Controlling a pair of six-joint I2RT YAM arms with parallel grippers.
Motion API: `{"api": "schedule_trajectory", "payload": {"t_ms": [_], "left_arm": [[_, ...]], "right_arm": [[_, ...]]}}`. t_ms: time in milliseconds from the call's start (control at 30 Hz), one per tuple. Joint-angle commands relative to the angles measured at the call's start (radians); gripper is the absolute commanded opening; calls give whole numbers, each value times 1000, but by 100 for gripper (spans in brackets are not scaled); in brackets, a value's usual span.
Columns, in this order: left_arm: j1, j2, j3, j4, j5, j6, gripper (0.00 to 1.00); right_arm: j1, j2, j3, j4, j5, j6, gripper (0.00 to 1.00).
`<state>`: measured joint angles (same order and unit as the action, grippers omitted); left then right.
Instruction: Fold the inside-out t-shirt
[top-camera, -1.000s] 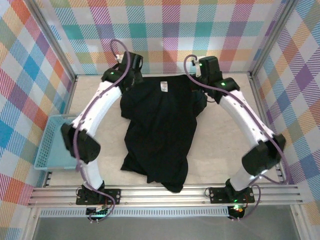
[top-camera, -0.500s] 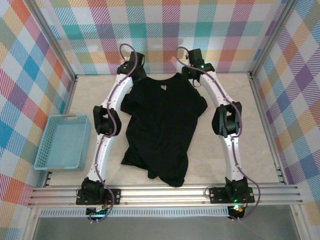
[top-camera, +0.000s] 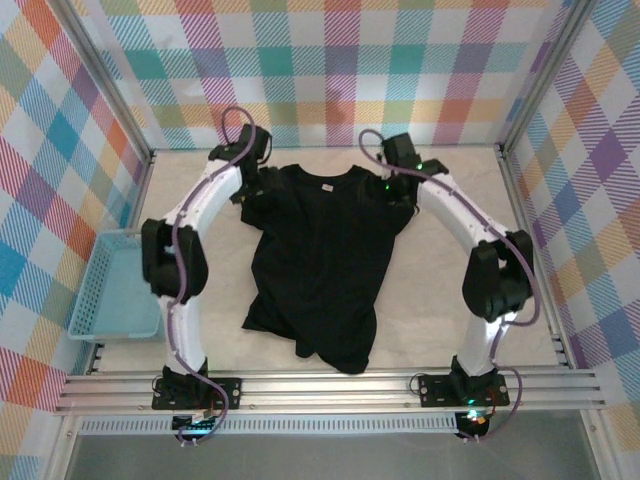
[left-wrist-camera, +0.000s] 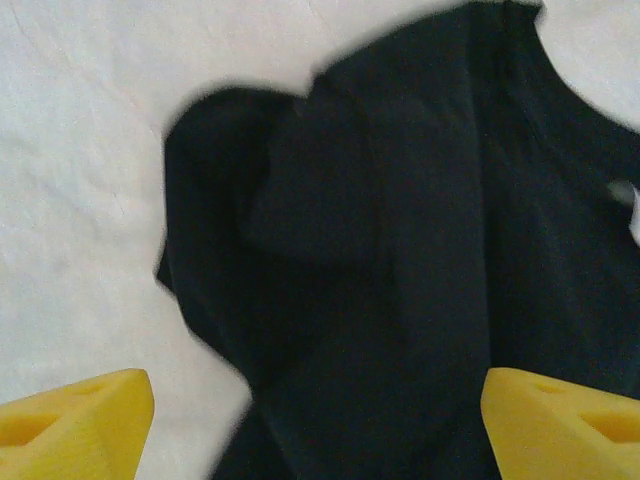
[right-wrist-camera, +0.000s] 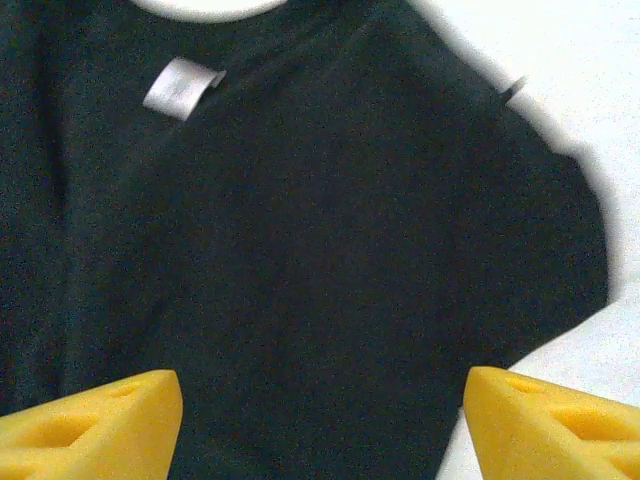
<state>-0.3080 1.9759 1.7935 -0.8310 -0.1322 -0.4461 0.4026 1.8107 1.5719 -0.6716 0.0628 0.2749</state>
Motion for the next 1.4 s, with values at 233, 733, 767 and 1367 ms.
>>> {"api": "schedule_trajectory", "payload": {"t_ms": [233,733,767,1367], "left_arm": [[-102,-80,-366,253,111,-69,82],[-100,244,-112,253,144,-109,80],[-100,260,-78,240,141,-107,80],[-243,-420,-657,211,-56,-97,87]], "right_arm": [[17,83,-208,90,-76,163,77],[-180,402,123,34,-71,183,76],[-188,417,159,23,-65,171,76],[75,-209,-419,12,-31,132,76]]}}
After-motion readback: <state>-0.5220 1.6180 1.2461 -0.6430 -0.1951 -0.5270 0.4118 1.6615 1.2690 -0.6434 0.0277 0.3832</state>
